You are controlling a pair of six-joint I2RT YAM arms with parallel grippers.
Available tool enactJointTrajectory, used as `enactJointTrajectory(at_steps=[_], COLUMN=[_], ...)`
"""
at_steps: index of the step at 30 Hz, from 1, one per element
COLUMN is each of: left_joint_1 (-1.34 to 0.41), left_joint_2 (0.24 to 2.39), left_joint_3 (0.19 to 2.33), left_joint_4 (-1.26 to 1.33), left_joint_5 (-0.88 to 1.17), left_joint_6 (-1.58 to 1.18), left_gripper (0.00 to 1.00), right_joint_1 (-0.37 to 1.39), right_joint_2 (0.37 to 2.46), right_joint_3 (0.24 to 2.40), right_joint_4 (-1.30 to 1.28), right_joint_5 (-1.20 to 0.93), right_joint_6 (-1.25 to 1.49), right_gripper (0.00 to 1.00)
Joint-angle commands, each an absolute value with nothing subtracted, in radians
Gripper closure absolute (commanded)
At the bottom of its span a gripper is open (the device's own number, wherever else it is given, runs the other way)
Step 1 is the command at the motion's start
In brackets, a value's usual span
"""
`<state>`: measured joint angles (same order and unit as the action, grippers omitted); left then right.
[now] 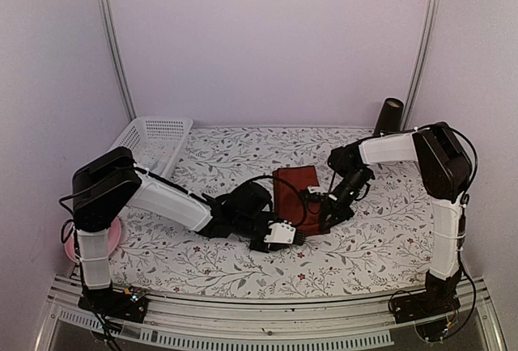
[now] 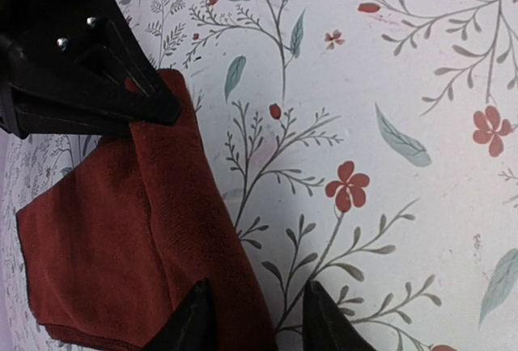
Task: Roll the towels
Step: Roll the towel at the center of the board.
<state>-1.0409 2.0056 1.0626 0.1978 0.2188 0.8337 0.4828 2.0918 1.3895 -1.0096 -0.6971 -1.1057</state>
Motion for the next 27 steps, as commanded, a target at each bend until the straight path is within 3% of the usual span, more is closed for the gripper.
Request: enactJointTrajectory(at_steps=[1, 5, 10, 12, 16, 22, 25, 27], left_joint_1=[-1.055, -1.054, -1.055, -1.054, -1.055, -1.054, -1.053, -1.043], left_joint_2=[2.035, 2.047, 2.043, 2.037, 2.051, 2.072, 2.070, 2.068], left_joint_3=[1.073, 1.057, 1.016, 1.001, 1.010, 1.033, 1.051, 1.071], left_joint_4=[0.220, 0.280, 0.375, 0.394, 0.373, 0.333, 0.295, 0.238], left_joint_5=[0.182, 0.114, 0.036, 0.035, 0.032, 0.046, 0.078, 0.119], left_joint_6=[0.840, 0.818, 0.805, 0.804, 0.800, 0.772, 0.737, 0.694], left_gripper=[0.65, 0.68, 0.55, 0.55, 0.66, 0.90, 1.00, 1.00], right_joint_1=[0.476, 0.475, 0.476, 0.475, 0.475, 0.474, 0.471, 0.468], right_joint_2=[2.124, 2.132, 2.141, 2.141, 2.140, 2.132, 2.099, 2.049], right_joint_3=[1.427, 1.429, 1.429, 1.430, 1.438, 1.443, 1.422, 1.384], right_joint_4=[-1.024, -1.023, -1.018, -1.016, -1.017, -1.000, -0.971, -0.922], right_joint_5=[-0.715, -0.707, -0.701, -0.700, -0.699, -0.693, -0.681, -0.661], right_joint_6=[-1.086, -1.086, -1.086, -1.083, -1.081, -1.071, -1.068, -1.069], right_gripper=[0.91, 0.91, 0.90, 0.90, 0.89, 0.87, 0.82, 0.72])
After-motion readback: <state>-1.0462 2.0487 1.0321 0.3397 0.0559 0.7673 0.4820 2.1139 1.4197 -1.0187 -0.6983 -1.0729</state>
